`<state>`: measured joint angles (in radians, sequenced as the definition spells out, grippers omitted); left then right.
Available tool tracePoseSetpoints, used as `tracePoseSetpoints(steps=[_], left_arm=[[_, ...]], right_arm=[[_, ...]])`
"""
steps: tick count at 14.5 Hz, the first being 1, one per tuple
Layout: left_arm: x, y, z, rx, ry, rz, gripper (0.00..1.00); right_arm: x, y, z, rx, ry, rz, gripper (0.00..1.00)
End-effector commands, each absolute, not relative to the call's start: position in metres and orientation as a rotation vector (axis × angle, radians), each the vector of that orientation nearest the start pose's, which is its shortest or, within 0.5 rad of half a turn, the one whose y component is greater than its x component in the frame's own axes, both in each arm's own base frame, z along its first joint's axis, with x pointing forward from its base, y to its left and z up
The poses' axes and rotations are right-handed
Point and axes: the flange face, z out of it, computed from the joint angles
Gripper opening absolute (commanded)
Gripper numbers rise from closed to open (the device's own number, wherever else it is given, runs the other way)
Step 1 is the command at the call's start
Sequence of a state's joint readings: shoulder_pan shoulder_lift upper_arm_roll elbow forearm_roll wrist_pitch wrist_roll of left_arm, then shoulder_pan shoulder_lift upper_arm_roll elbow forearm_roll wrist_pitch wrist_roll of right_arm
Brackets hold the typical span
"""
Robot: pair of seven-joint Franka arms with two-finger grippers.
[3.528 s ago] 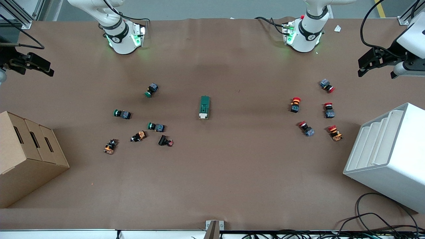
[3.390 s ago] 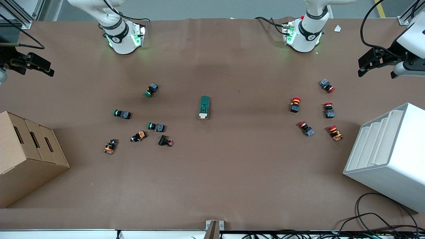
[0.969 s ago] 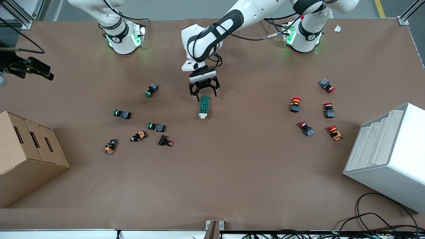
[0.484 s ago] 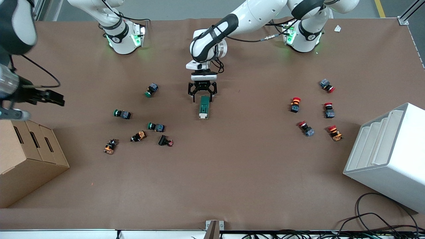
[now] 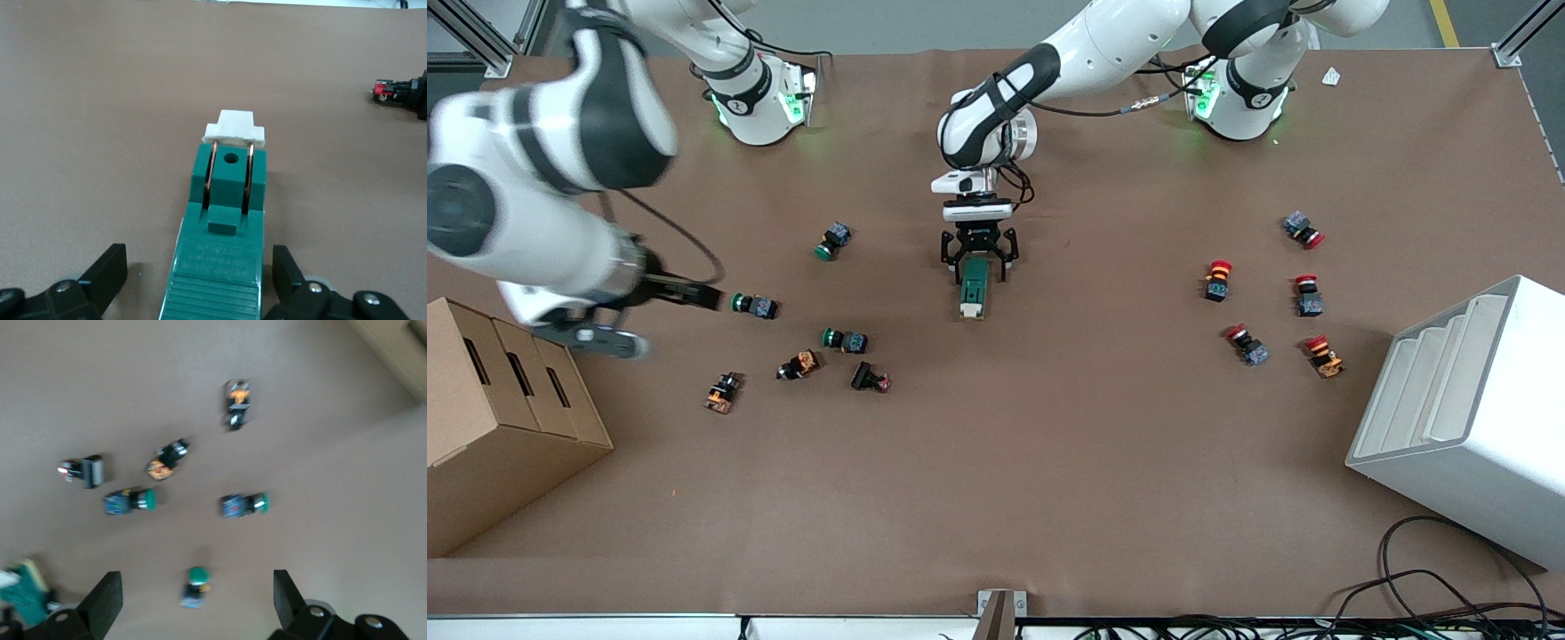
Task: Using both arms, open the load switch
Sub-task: 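Reach the right gripper toward the white lever while the left gripper holds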
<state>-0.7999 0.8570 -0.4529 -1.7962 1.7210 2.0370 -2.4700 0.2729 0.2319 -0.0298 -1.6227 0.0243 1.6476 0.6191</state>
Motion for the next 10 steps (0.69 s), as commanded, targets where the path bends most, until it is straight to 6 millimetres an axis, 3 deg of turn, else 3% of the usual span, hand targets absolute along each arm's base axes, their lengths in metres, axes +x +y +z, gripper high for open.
tracePoseSetpoints(steps=[1, 6, 10], left_arm=[[0.254, -0.571, 0.085, -2.791, -0.054, -1.439, 0.97], [0.242, -0.566, 0.057, -2.792, 0.036, -1.438, 0.97], [0.236, -0.565, 0.049, -2.790, 0.060, -1.425, 0.97]], right_arm=[[0.590, 0.202, 0.447, -3.026, 0.969, 0.334, 1.00], [0.582, 0.281, 0.384, -2.867, 1.413, 0.402, 1.00], [0.580, 0.346, 0.325, -2.674, 1.792, 0.446, 1.00]])
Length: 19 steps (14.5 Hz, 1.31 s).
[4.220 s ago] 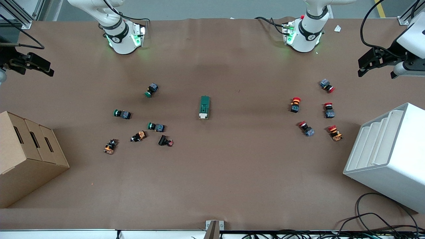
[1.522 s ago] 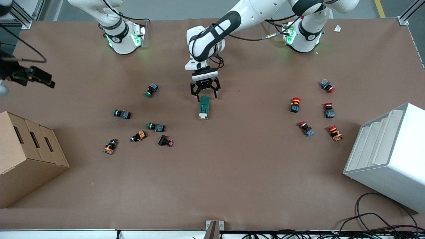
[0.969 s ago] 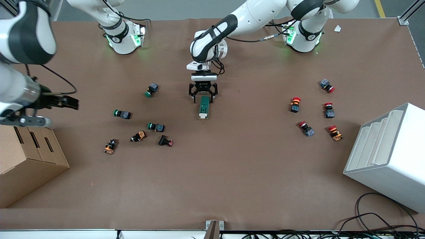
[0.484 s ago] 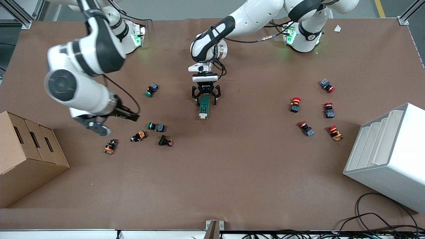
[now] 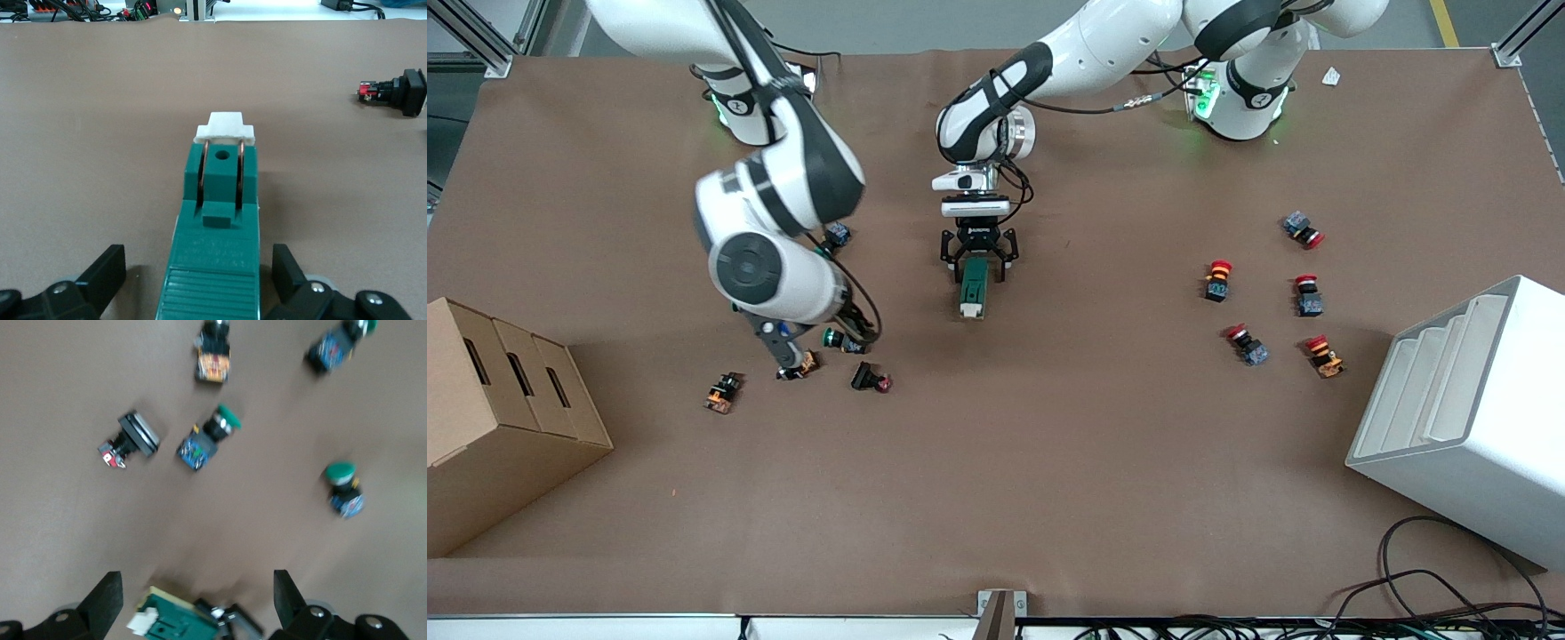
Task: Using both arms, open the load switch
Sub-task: 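Reach the right gripper toward the white lever while the left gripper holds, then push the white lever over with the right gripper to close it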
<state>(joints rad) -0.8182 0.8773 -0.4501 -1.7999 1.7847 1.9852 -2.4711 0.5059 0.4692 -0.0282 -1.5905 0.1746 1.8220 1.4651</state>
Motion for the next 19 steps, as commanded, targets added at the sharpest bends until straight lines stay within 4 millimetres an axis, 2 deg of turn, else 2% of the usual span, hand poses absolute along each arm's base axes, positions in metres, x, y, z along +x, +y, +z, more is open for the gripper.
tracePoseSetpoints(steps=[1, 3, 5, 6, 8, 9, 12, 19], left_arm=[[0.234, -0.566, 0.048, -2.791, 0.063, -1.422, 0.99], [0.233, -0.566, 0.047, -2.792, 0.066, -1.420, 0.99], [0.233, -0.565, 0.047, -2.792, 0.068, -1.419, 0.99], [0.233, -0.565, 0.047, -2.791, 0.070, -1.419, 0.99], [0.232, -0.565, 0.046, -2.791, 0.071, -1.417, 0.99], [0.232, -0.564, 0.044, -2.789, 0.072, -1.414, 0.99], [0.230, -0.564, 0.044, -2.790, 0.079, -1.412, 0.99], [0.234, -0.568, 0.053, -2.794, 0.063, -1.429, 0.99]], right_arm=[[0.580, 0.358, 0.312, -2.615, 1.872, 0.449, 1.00], [0.569, 0.389, 0.287, -2.571, 1.929, 0.433, 1.00], [0.543, 0.434, 0.263, -2.556, 1.959, 0.384, 1.00], [0.536, 0.448, 0.248, -2.508, 2.009, 0.360, 1.00], [0.527, 0.462, 0.229, -2.468, 2.057, 0.339, 1.00], [0.522, 0.466, 0.219, -2.476, 2.067, 0.341, 1.00], [0.511, 0.474, 0.210, -2.484, 2.093, 0.342, 1.00], [0.495, 0.467, 0.210, -2.604, 2.144, 0.435, 1.00]])
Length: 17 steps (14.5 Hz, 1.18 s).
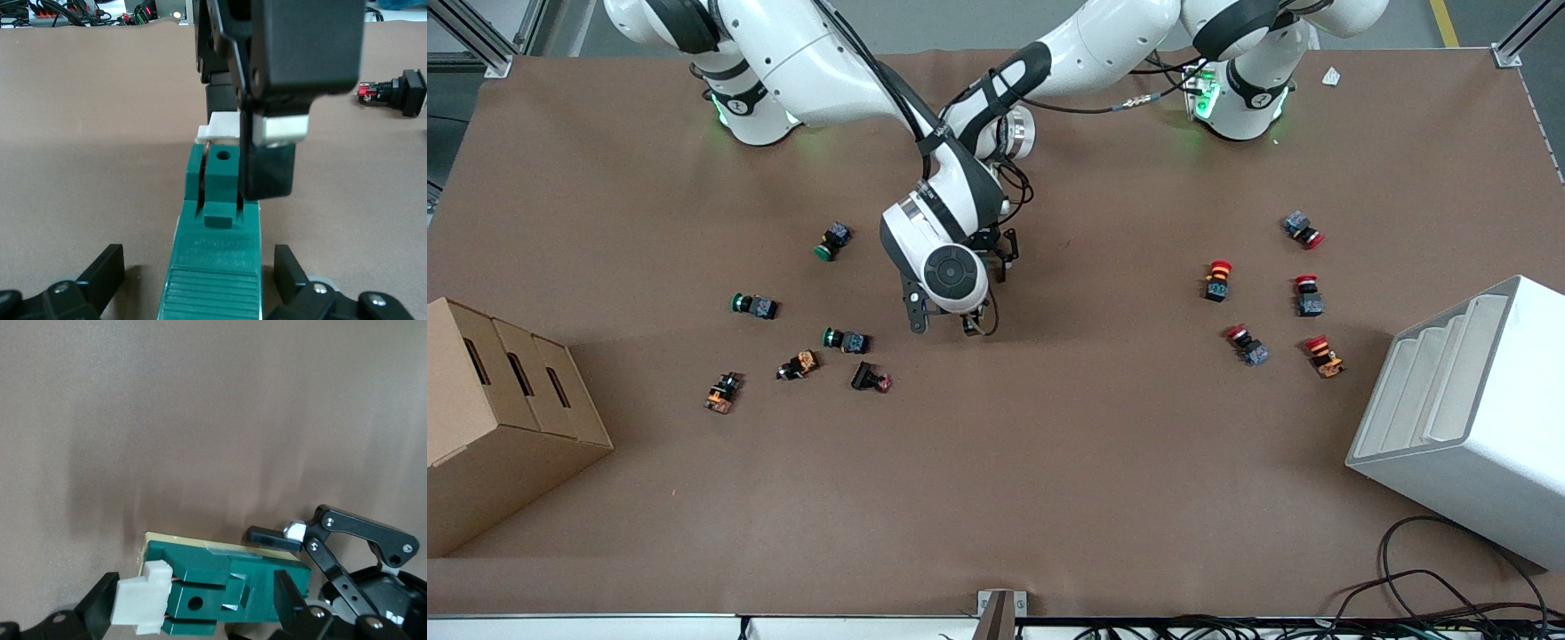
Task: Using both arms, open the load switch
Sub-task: 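Push the white lever over with the right gripper to close it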
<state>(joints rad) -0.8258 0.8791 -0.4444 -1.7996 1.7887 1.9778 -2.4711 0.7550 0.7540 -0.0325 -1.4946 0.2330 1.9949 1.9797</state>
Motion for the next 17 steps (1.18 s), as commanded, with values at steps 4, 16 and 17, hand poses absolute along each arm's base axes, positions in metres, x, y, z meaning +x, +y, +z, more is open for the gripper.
tracePoseSetpoints(steps=[4, 16, 17], left_arm=[[0.236, -0.568, 0.051, -2.790, 0.064, -1.430, 0.99], [0.242, -0.566, 0.053, -2.780, 0.072, -1.425, 0.99], [0.243, -0.567, 0.054, -2.779, 0.076, -1.424, 0.99]], right_arm=[[0.485, 0.477, 0.224, -2.655, 2.122, 0.506, 1.00], [0.475, 0.476, 0.247, -2.760, 2.042, 0.615, 1.00], [0.473, 0.476, 0.246, -2.763, 2.041, 0.615, 1.00]])
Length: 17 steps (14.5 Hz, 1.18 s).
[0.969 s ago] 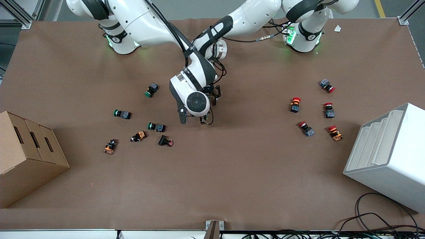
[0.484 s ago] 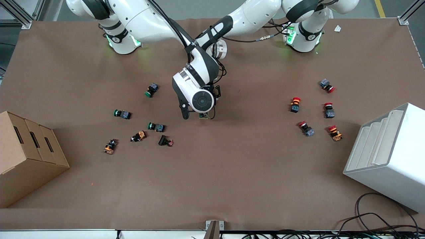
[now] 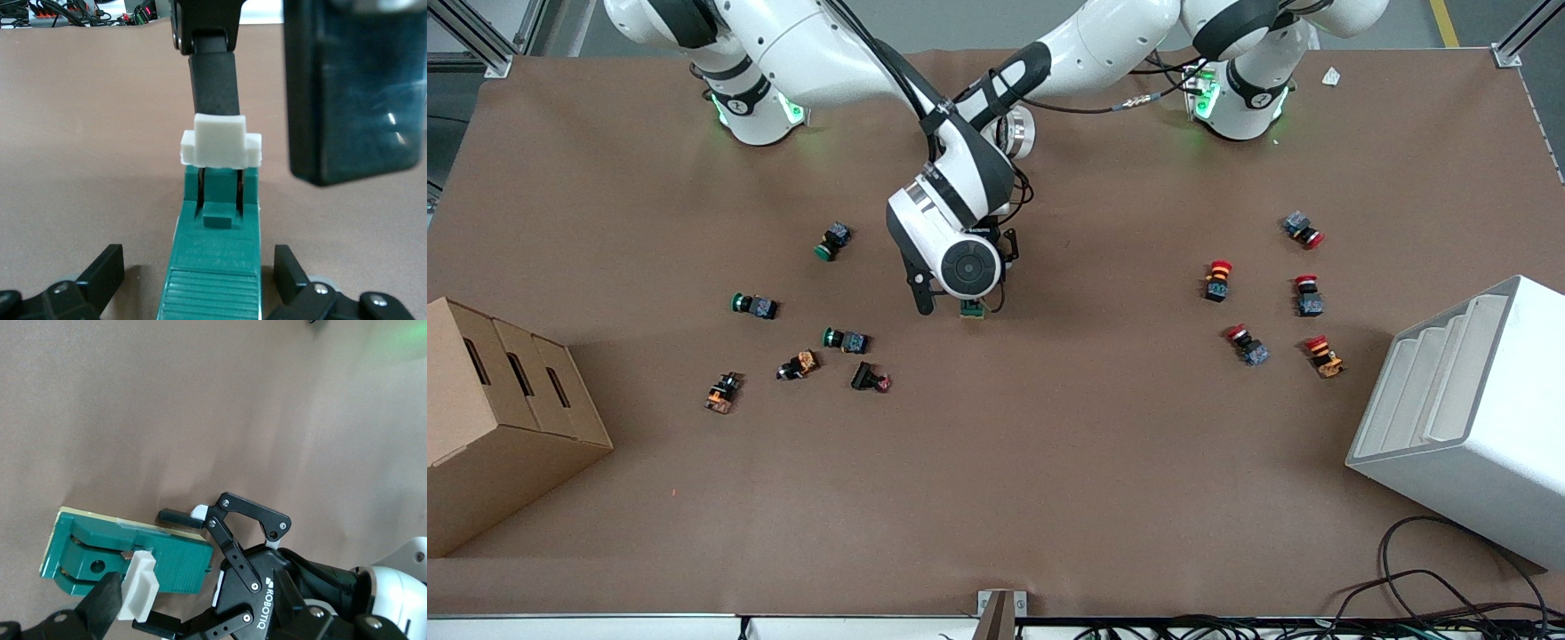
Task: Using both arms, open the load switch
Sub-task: 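Push the white lever over with the right gripper to close it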
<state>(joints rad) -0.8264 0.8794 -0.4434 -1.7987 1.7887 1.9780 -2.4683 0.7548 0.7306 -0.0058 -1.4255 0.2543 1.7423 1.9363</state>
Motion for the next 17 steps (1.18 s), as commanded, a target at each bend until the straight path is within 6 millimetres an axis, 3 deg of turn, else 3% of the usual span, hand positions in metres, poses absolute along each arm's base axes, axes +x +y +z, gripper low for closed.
tracePoseSetpoints(steps=[1, 6, 13, 17], left_arm=[[0.242, -0.566, 0.053, -2.779, 0.078, -1.421, 0.99], [0.238, -0.565, 0.050, -2.780, 0.082, -1.415, 0.99], [0.238, -0.563, 0.049, -2.778, 0.084, -1.410, 0.99], [0.240, -0.565, 0.052, -2.778, 0.082, -1.417, 0.99]], right_arm=[[0.470, 0.477, 0.241, -2.774, 2.040, 0.621, 1.00], [0.449, 0.482, 0.221, -2.834, 2.025, 0.639, 1.00], [0.433, 0.486, 0.210, -2.877, 2.013, 0.644, 1.00], [0.442, 0.480, 0.214, -2.864, 2.013, 0.638, 1.00]])
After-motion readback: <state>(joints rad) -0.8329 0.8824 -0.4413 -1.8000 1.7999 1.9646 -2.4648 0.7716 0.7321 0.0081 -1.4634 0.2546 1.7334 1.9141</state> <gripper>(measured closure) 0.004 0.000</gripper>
